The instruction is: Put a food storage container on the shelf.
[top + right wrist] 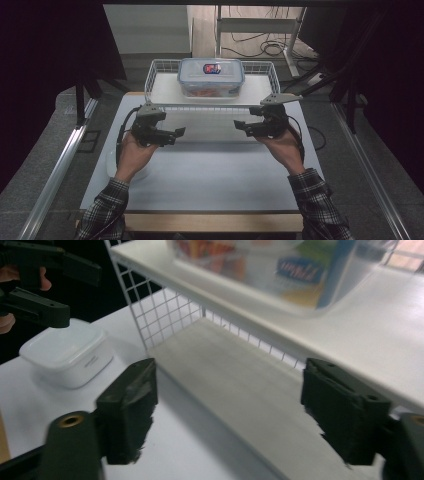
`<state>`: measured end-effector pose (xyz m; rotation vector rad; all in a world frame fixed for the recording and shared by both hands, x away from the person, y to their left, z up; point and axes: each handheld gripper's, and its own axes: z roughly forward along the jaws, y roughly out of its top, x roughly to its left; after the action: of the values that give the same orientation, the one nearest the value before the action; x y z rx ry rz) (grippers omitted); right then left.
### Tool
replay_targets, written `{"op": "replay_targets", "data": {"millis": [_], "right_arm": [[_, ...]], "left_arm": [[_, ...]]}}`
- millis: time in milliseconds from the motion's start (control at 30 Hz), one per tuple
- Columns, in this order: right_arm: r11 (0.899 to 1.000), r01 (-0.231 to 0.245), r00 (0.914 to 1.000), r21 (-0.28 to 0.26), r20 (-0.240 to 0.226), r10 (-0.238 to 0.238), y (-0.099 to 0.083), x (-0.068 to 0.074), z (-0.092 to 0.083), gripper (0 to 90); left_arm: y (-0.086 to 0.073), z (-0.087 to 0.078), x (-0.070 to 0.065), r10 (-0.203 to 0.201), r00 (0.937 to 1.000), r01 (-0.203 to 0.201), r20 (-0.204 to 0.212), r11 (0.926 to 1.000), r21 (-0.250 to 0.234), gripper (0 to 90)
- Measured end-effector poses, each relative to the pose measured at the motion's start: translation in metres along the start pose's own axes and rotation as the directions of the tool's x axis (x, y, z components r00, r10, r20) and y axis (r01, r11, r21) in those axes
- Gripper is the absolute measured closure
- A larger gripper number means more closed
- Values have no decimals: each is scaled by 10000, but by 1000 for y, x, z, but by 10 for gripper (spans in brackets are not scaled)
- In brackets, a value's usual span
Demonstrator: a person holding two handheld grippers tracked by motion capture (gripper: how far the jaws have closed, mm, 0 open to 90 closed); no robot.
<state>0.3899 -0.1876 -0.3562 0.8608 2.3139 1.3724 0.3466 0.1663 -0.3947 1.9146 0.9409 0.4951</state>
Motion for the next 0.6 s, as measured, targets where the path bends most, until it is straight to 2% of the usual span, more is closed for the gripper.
{"op": "replay_targets", "data": {"millis": [100,167,267,333,400,467,500,600], "right_arm": [[9999,99,9999,98,-63,-99,-15,4,1,124],[9999,152,9999,58,-28,-152,-21,6,1,101],[9999,131,9998,65,-140,-130,-31,8,0,74],[9999,127,9997,52,-198,-126,-35,9,0,65],[9999,67,9997,93,-232,-65,-47,11,0,42],[9999,79,9997,110,-232,-76,-50,11,0,38],[9998,31,9998,187,-205,-27,-59,12,1,26],[9996,-23,9999,283,-168,28,-67,12,3,23]], "left_arm": [[-12,0,-4,-312,9995,312,9,9995,-18,69],[-22,1,-8,-324,9994,325,-81,9994,94,66],[-30,2,-12,-357,9994,357,-33,9993,123,65],[-38,3,-17,-227,9997,226,12,9995,215,66],[-45,4,-22,-16,10000,16,-13,9997,255,68],[-51,4,-26,31,10000,-33,68,9995,320,68],[-55,4,-28,31,9999,-34,116,9996,288,68],[-65,4,-33,-7,9999,3,153,9997,225,68]]}}
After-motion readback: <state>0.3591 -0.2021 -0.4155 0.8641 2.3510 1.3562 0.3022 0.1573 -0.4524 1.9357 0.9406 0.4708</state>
